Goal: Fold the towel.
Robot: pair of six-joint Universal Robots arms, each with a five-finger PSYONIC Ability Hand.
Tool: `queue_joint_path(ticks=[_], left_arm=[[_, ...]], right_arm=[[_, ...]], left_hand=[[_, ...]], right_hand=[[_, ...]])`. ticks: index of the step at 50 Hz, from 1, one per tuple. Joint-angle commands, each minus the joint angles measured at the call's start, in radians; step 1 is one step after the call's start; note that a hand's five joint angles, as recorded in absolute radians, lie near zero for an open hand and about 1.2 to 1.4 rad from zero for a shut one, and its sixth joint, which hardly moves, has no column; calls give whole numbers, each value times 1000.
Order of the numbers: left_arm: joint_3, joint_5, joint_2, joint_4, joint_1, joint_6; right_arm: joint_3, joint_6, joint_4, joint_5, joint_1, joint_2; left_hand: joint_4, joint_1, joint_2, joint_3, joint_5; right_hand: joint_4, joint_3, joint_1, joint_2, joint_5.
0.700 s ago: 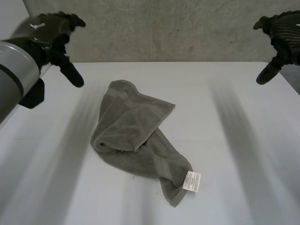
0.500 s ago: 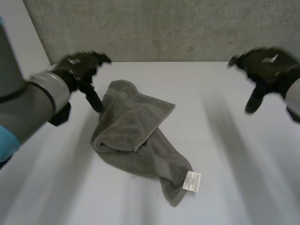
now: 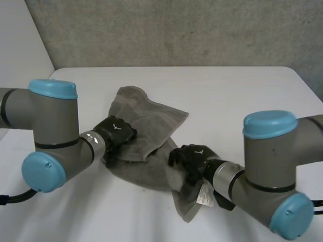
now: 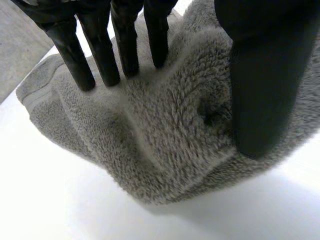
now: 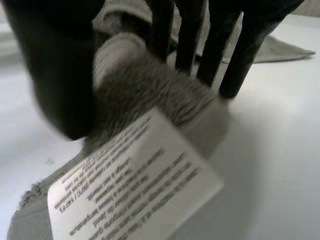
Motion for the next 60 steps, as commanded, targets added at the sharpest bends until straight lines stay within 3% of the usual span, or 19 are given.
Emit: queue_joint_path(ticks=[1, 4, 10, 12, 13, 15, 18, 20, 25, 31, 37, 40, 42, 44, 45, 46, 47, 50, 60], left_arm=[[-17, -8, 3, 114, -1, -15], [-20, -17, 41, 140, -7, -50], [-2, -60, 159, 148, -35, -222], [30, -95, 259, 144, -38, -411], [31, -95, 259, 144, -38, -412], [46, -154, 352, 133, -35, -647], [35, -189, 390, 130, -35, -773], [-7, -221, 454, 124, -38, -992], [-153, -180, 537, 118, -52, -1179], [-320, -54, 548, 118, -104, -1198], [-405, -17, 497, 118, -167, -1187], [-434, -17, 460, 111, -171, -1182], [-449, -17, 433, 107, -171, -1167], [-445, -17, 426, 101, -171, -1143], [-433, -18, 425, 96, -171, -1101], [-433, -18, 425, 96, -171, -1101], [-422, -17, 426, 99, -167, -1052], [-381, -14, 431, 117, -154, -940], [-126, 2, 306, 177, -138, -701]], right_arm=[[-24, -11, -26, 11, 6, 26], [-29, -9, -39, 19, -2, -28], [-52, -21, -66, 22, -100, -228], [-113, -44, -74, 10, -190, -332], [-113, -44, -74, 10, -190, -333], [-192, -82, -71, 3, -247, -407], [-277, -141, -45, -15, -279, -446], [-302, -180, -16, -42, -287, -449], [-334, -352, 148, -133, -293, -423], [-310, -674, 431, -155, -283, -302], [-243, -877, 587, -158, -284, -228], [-193, -971, 628, -148, -289, -188], [-156, -1023, 633, -135, -292, -168], [-148, -1037, 633, -124, -293, -165], [-147, -1040, 632, -113, -295, -165], [-147, -1040, 632, -113, -295, -165], [-145, -1035, 624, -106, -298, -168], [-148, -1028, 604, -102, -319, -184], [-121, -701, 362, -104, -351, -263]], left_hand=[[639, 629, 623, 640, 639], [851, 841, 835, 852, 851], [851, 841, 836, 852, 851], [851, 841, 836, 852, 851], [851, 841, 836, 852, 851], [851, 841, 836, 852, 851], [851, 841, 836, 852, 851], [851, 841, 836, 852, 851], [851, 841, 836, 852, 851], [761, 751, 745, 762, 761], [676, 666, 660, 676, 675], [455, 445, 440, 456, 455], [-85, -95, -101, -84, -85], [-239, -249, -255, -238, -239], [-307, -317, -323, -306, -307], [-308, -318, -324, -307, -308], [-311, -321, -327, -310, -311], [-308, -318, -324, -307, -308], [-279, -289, -294, -278, -279]], right_hand=[[828, 831, 818, 770, 821], [831, 835, 821, 773, 824], [831, 835, 821, 773, 824], [831, 835, 821, 773, 824], [831, 835, 821, 773, 824], [831, 835, 821, 773, 824], [831, 835, 821, 773, 824], [831, 835, 821, 773, 824], [831, 835, 821, 773, 824], [831, 835, 821, 773, 824], [831, 835, 821, 773, 824], [831, 835, 821, 773, 824], [831, 835, 821, 773, 824], [783, 786, 773, 725, 775], [312, 315, 302, 253, 304], [307, 310, 297, 249, 299], [-77, -74, -87, -135, -84], [-390, -387, -400, -449, -398], [-390, -387, -400, -449, -398]])
